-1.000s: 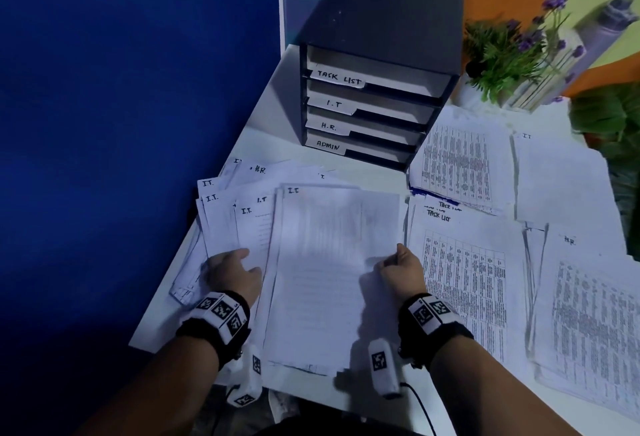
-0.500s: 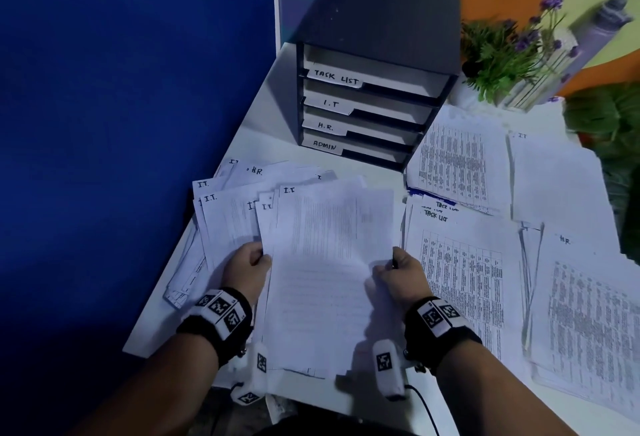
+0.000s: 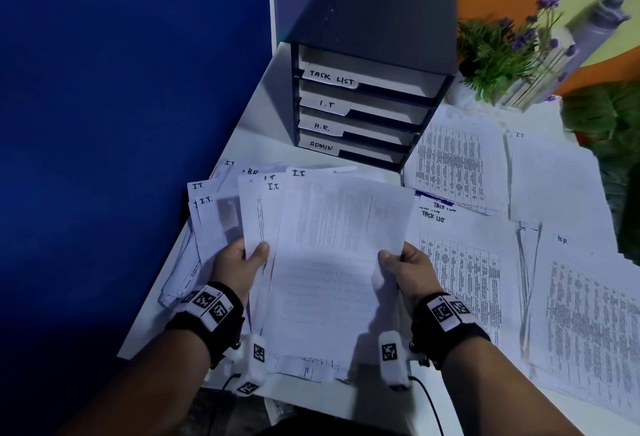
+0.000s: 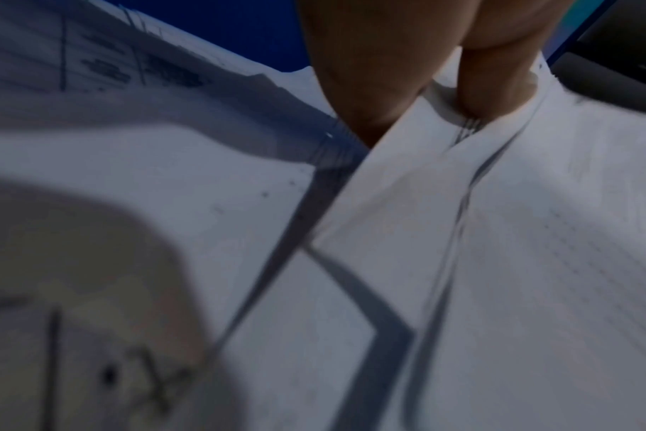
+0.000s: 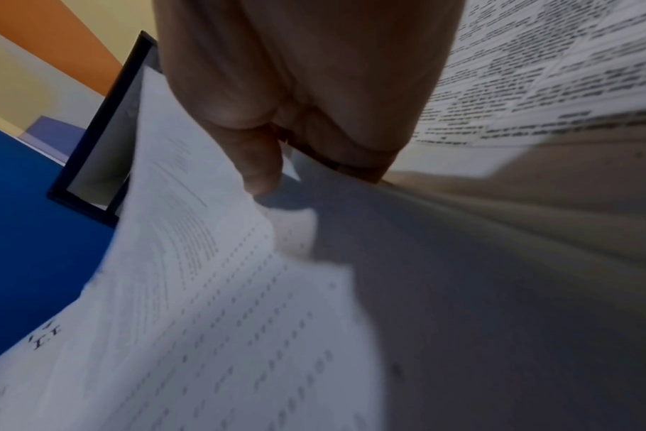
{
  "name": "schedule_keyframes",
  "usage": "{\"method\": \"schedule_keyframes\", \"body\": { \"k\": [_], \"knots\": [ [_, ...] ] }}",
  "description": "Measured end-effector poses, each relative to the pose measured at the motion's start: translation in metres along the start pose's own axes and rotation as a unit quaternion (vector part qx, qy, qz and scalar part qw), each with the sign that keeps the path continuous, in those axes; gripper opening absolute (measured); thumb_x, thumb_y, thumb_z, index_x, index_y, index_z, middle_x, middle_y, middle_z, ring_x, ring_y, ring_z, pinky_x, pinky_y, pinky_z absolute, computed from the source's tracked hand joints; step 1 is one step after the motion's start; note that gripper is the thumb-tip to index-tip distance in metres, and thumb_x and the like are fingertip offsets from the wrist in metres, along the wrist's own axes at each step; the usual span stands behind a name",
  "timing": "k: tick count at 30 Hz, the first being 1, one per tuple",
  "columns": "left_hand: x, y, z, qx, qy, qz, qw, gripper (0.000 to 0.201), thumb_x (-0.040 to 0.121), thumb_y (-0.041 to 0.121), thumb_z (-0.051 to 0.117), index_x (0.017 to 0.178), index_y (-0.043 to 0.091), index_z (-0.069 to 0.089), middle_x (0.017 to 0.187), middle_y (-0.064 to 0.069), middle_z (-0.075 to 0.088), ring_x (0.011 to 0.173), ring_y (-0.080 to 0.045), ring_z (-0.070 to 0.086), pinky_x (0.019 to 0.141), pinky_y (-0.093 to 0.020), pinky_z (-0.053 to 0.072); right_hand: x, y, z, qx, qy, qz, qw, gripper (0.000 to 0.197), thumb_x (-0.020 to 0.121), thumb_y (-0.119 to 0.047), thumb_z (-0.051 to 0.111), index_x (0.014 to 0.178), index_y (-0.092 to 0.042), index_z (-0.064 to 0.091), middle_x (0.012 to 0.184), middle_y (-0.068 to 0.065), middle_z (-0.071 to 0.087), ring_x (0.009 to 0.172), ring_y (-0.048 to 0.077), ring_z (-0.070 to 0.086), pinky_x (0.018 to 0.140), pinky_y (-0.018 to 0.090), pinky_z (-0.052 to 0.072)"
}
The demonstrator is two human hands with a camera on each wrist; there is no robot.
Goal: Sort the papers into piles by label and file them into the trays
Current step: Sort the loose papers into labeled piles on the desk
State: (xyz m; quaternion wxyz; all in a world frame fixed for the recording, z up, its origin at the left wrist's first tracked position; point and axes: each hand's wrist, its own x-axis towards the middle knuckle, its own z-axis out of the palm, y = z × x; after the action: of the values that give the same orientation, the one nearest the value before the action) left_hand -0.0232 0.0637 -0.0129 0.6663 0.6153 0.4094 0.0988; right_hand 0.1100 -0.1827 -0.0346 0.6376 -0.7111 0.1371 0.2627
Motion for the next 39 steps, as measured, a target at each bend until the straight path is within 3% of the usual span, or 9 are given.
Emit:
{"method": "schedule_keyframes", "body": {
  "k": [6,8,10,13,16,21,25,31,39],
  "knots": [
    [0.001,-0.002,0.001,0.026,0.002,-0.011,1.0,0.02,0.097,0.001,0.049,0.105,0.01,0.065,0.094,0.004,0.069,0.087,-0.013,0.062,0.077,-0.023,0.047,0.001,0.001,-0.005,0.018,-0.012,-0.002,1.0,0.026,0.076,0.016,0.064,0.079,-0.009,0.071,0.07,0.007,0.07,0.079,0.027,0.06,0.077,0.039,0.05],
    [0.0,-0.001,0.005,0.079,-0.037,-0.025,0.996,0.023,0.094,-0.008,0.047,0.09,0.006,0.064,0.083,-0.003,0.064,0.081,-0.02,0.058,0.068,-0.022,0.043,-0.003,-0.002,-0.003,0.042,-0.028,-0.02,0.999,0.026,0.066,0.015,0.067,0.092,0.009,0.064,0.076,0.014,0.066,0.079,0.027,0.058,0.074,0.034,0.047],
    [0.003,-0.001,0.004,0.201,-0.048,-0.031,0.978,0.023,0.089,-0.009,0.051,0.076,0.005,0.063,0.073,-0.005,0.058,0.082,-0.021,0.053,0.065,-0.026,0.041,-0.006,-0.007,0.0,0.048,-0.057,-0.048,0.996,0.042,0.06,0.014,0.065,0.101,0.012,0.058,0.08,0.016,0.063,0.076,0.025,0.056,0.072,0.033,0.045],
    [0.01,-0.005,-0.005,0.342,-0.018,0.013,0.94,0.016,0.085,-0.003,0.059,0.095,0.0,0.072,0.104,-0.017,0.063,0.107,-0.029,0.056,0.091,-0.034,0.043,-0.005,-0.007,-0.001,0.006,-0.068,-0.046,0.997,0.046,0.068,0.022,0.057,0.095,-0.014,0.067,0.072,0.004,0.067,0.07,0.02,0.06,0.07,0.033,0.049],
    [0.01,-0.01,-0.009,0.349,0.063,0.006,0.935,0.031,0.085,0.004,0.057,0.113,0.012,0.068,0.14,-0.014,0.045,0.131,-0.033,0.042,0.107,-0.029,0.037,-0.007,-0.002,-0.001,-0.058,-0.042,-0.013,0.997,0.022,0.069,0.009,0.062,0.071,-0.013,0.067,0.061,0.0,0.063,0.067,0.018,0.055,0.072,0.037,0.045],
    [0.01,-0.01,-0.004,0.28,0.079,-0.051,0.956,0.056,0.089,0.001,0.05,0.143,0.013,0.043,0.151,-0.011,0.037,0.135,-0.028,0.04,0.109,-0.033,0.036,-0.011,0.0,0.012,-0.103,-0.017,-0.001,0.995,0.026,0.082,0.013,0.054,0.083,-0.011,0.064,0.074,0.005,0.067,0.074,0.02,0.059,0.075,0.036,0.051],
    [0.015,-0.013,0.001,0.183,0.071,-0.072,0.978,0.042,0.092,0.006,0.051,0.134,0.011,0.051,0.134,-0.008,0.056,0.117,-0.028,0.055,0.094,-0.031,0.044,-0.014,-0.003,0.023,-0.088,-0.041,0.021,0.995,0.029,0.086,0.021,0.041,0.097,-0.003,0.054,0.079,0.011,0.057,0.067,0.016,0.051,0.057,0.019,0.044],
    [0.004,-0.014,0.001,0.112,0.035,-0.028,0.993,0.024,0.091,-0.003,0.055,0.108,0.014,0.059,0.1,-0.003,0.069,0.096,-0.025,0.065,0.086,-0.032,0.049,-0.025,-0.014,0.022,-0.12,-0.016,-0.073,0.99,0.03,0.079,0.01,0.055,0.082,-0.02,0.052,0.059,-0.006,0.055,0.055,0.01,0.049,0.053,0.025,0.045],
    [0.002,-0.004,-0.017,-0.008,0.057,0.018,0.998,0.021,0.089,0.001,0.065,0.089,0.023,0.066,0.086,0.011,0.07,0.083,-0.009,0.067,0.077,-0.025,0.051,-0.023,-0.033,0.026,-0.039,-0.04,-0.067,0.996,0.033,0.084,0.016,0.054,0.09,-0.014,0.066,0.07,-0.005,0.069,0.065,0.008,0.06,0.067,0.027,0.049]
  ]
}}
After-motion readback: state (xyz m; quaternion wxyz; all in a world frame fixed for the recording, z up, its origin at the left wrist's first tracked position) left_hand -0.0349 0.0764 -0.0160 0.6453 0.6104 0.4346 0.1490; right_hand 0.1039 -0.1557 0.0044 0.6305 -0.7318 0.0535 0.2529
